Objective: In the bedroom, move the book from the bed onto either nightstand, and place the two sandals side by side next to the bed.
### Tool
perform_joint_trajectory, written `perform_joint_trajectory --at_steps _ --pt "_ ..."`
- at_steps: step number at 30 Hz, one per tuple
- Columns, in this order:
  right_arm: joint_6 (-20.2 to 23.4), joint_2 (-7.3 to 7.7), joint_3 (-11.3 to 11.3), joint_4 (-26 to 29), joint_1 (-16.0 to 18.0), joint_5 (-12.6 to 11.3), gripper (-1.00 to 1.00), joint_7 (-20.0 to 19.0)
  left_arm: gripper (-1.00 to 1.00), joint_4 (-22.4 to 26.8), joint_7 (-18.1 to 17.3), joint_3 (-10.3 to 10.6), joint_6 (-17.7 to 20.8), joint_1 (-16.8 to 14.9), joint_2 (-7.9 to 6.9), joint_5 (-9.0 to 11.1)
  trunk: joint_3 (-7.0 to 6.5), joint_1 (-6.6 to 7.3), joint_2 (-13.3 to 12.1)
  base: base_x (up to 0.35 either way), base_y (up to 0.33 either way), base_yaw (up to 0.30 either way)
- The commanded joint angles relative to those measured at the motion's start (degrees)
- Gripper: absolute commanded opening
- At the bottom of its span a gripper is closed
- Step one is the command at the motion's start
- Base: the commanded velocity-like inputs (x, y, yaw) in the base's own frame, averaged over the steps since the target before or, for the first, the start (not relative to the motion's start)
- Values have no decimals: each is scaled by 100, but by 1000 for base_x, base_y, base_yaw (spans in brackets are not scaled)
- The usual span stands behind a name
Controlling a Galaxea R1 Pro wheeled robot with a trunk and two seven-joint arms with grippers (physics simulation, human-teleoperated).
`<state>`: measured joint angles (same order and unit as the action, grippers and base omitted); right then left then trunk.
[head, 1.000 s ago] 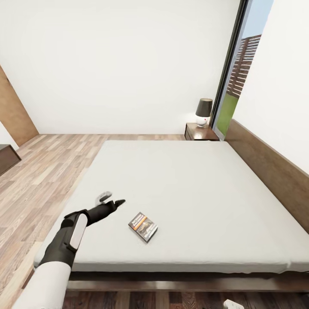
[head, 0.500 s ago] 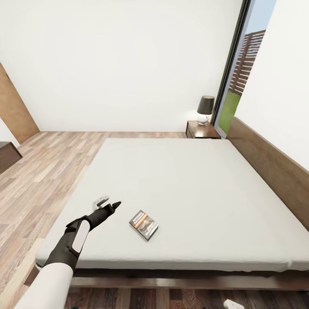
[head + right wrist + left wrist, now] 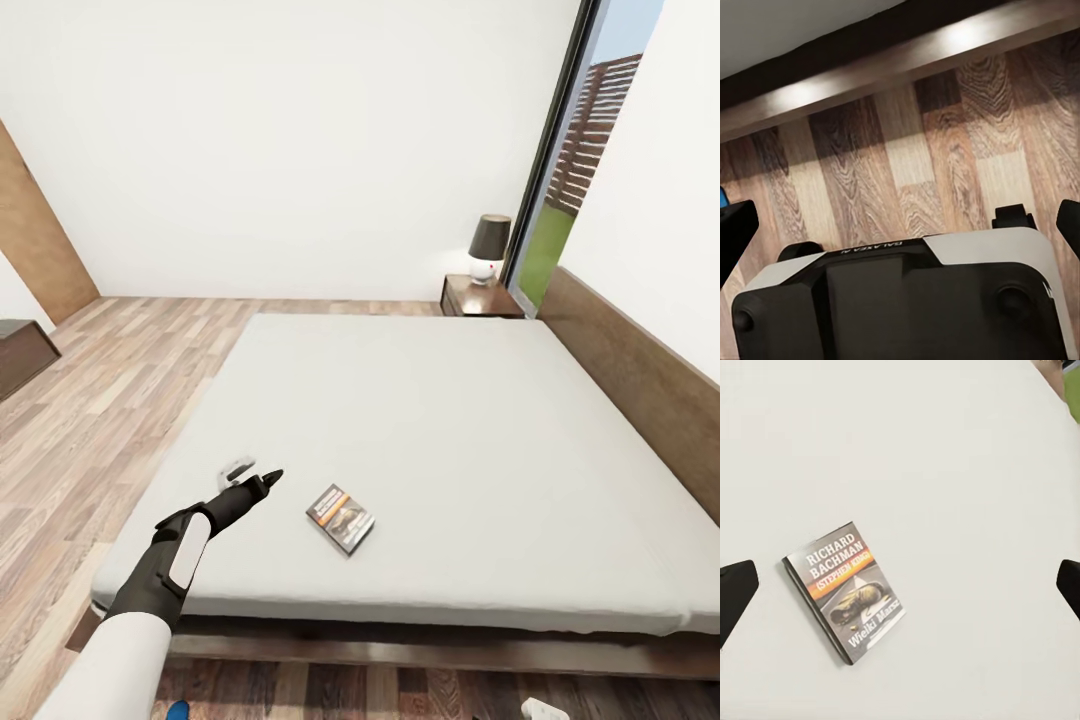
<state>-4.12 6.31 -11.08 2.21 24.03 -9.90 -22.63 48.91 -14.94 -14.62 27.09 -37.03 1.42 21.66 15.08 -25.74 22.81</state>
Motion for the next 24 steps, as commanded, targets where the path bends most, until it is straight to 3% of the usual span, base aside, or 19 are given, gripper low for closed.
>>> perform_joint_trajectory --at_steps 1,7,11,24 --pt "-10 2 -9 -10 5 -44 100 -31 100 4 -16 -27 52 -6 8 31 19 -4 11 116 0 68" --pt "-10 2 -9 -10 5 -45 100 -34 100 4 -17 -20 50 -6 14 31 73 -4 11 28 0 53" --pt "-7 2 -9 -10 5 -47 100 -42 100 4 -17 118 50 -6 15 31 109 -4 11 3 0 -7" --pt "-1 7 -9 -10 5 -48 100 -45 100 4 -17 240 57 -6 10 33 225 -4 11 0 0 -97"
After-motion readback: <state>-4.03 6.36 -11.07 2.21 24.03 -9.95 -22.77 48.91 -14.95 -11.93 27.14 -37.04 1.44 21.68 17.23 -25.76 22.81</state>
